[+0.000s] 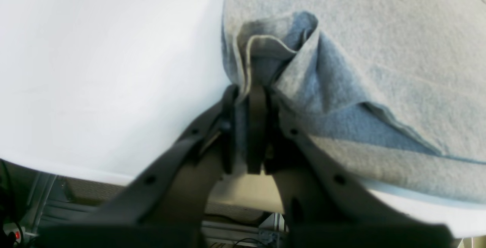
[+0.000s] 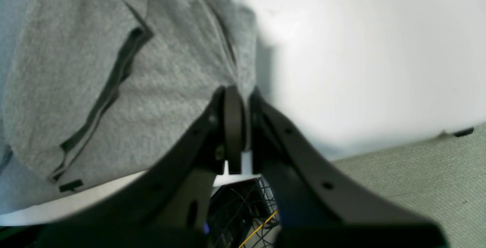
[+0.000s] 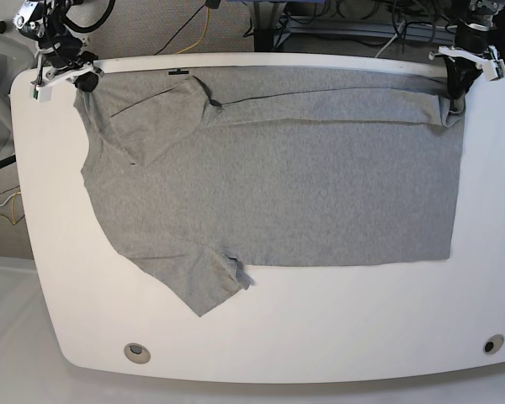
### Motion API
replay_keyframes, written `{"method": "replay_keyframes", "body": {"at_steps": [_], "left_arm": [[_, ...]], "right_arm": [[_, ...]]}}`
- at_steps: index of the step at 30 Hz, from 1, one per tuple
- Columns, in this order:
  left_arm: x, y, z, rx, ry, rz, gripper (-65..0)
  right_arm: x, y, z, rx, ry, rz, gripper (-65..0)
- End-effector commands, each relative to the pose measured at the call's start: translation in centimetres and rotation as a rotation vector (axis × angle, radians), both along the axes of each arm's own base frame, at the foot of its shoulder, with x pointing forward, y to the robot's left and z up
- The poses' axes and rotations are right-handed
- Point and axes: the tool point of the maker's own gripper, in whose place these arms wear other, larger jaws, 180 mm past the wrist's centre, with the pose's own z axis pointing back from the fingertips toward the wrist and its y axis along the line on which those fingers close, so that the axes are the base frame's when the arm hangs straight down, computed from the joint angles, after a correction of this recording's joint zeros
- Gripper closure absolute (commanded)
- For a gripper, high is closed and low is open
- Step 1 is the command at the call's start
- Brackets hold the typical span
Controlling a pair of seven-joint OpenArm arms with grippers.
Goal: Fold the T-shirt properly
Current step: 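Pull the folded edge further toward the robot with both grippers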
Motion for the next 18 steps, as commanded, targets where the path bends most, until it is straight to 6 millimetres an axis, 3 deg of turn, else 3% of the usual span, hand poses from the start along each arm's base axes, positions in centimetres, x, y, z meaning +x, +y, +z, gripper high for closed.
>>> {"method": "replay_keyframes", "body": {"at_steps": [1, 18], "left_arm": [[-9.71, -1.41, -7.54, 0.011, 0.549, -0.063, -2.1], [-9.73, -1.33, -7.58, 0.005, 0.546, -0.054, -2.5]], "right_arm": [[-2.64, -0.63, -1.17, -0.031, 0.122, 0.008, 0.0], [-2.56, -0.67, -1.1, -0.034, 0.12, 0.013, 0.0]]}}
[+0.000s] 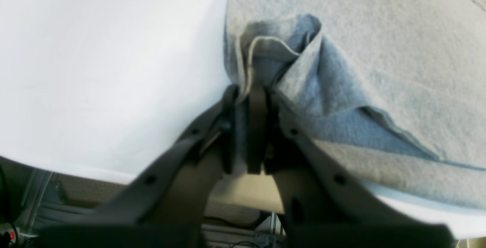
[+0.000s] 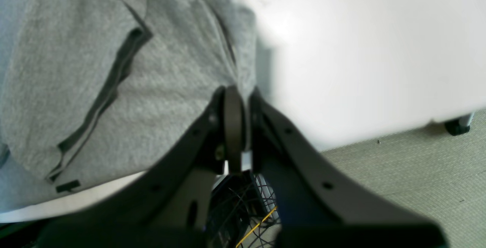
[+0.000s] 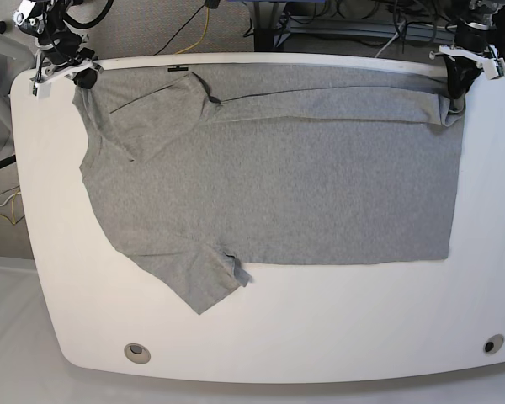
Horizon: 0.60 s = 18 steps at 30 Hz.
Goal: Fold the T-shirt properly
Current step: 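Pull the folded edge further toward the robot with both grippers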
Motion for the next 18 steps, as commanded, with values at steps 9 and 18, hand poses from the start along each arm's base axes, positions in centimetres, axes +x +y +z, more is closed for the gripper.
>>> {"method": "replay_keyframes", "body": {"at_steps": [9, 18], "left_arm": [[-8.9, 0.8, -6.6, 0.038, 0.519, 0.01, -10.1], [-8.2, 1.0, -6.4, 0.041, 0.503, 0.015, -19.9]], "right_arm": [[-2.1, -0.6, -1.1, -0.028, 0.116, 0.005, -4.2], [-2.0, -0.5, -1.0, -0.029, 0.112, 0.017, -25.7]]}}
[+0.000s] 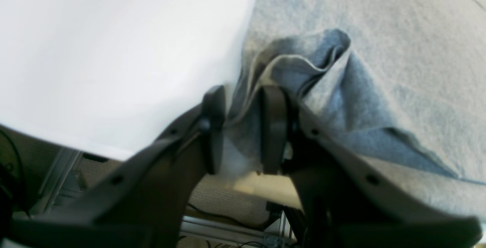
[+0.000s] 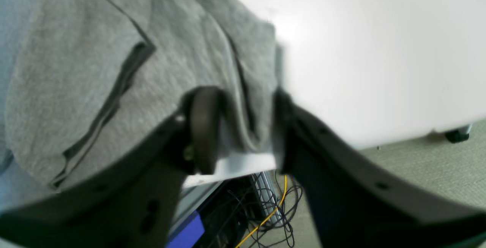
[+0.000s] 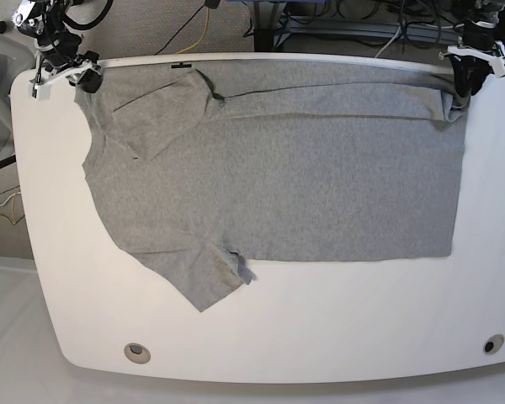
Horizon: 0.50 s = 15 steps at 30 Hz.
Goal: Fold the T-shirt properly
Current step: 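Pull the folded edge further toward the robot with both grippers, then slide both grippers outward along the folded edge, stretching it taut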
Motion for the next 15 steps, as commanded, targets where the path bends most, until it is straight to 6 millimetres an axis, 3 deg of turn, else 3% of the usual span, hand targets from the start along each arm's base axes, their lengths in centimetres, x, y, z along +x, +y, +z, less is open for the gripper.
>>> {"method": "replay_keyframes", "body": {"at_steps": [1, 15], "left_arm": [[-7.3, -1.2, -6.8, -0.005, 0.485, -0.042, -19.9], [-5.8, -0.5, -6.1, 0.016, 0.452, -0.038, -20.0]], "right_arm": [[-2.3, -0.4, -1.3, -0.023, 0.123, 0.013, -25.6], [-2.1, -1.1, -0.8, -0.045, 0.115, 0.034, -25.7]]}}
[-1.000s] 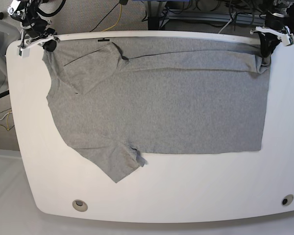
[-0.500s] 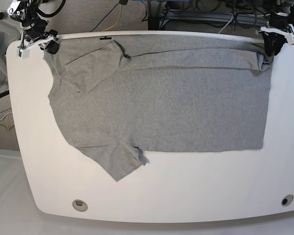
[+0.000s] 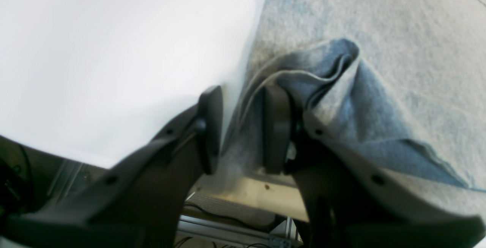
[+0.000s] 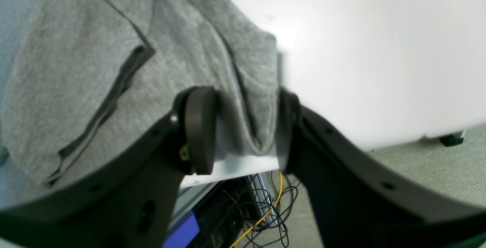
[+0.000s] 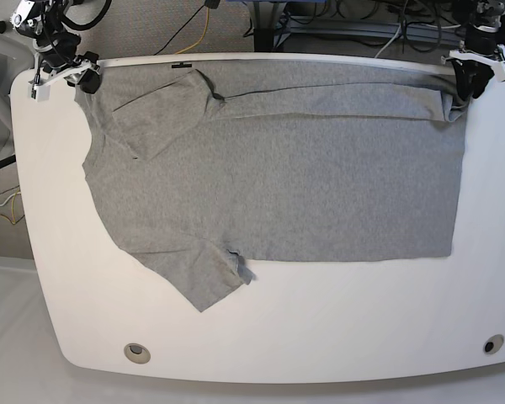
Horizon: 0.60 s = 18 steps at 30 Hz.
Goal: Fold the T-shirt properly
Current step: 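Slide both grippers outward along the folded edge, stretching it taut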
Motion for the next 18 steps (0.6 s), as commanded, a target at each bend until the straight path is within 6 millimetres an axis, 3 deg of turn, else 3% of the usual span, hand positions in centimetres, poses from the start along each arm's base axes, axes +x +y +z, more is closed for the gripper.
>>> {"method": "replay_keyframes", "body": {"at_steps": [1, 10, 18], "left_arm": [[-6.6, -0.5, -5.8, 0.013, 0.444, -0.024, -20.0], [-5.2, 1.7, -3.2, 0.091, 0.386, 0.008, -20.5], [-5.0, 3.5, -1.2, 0.147, 0.355, 0.046, -27.5]], "right_arm": [[-2.1, -1.0, -0.9, -0.037, 0.118, 0.01, -25.7], [-1.9, -1.4, -0.7, -0.046, 0.114, 0.015, -25.7], [-1.4, -2.2, -0.1, -0.06, 0.091, -0.008, -25.7]]}}
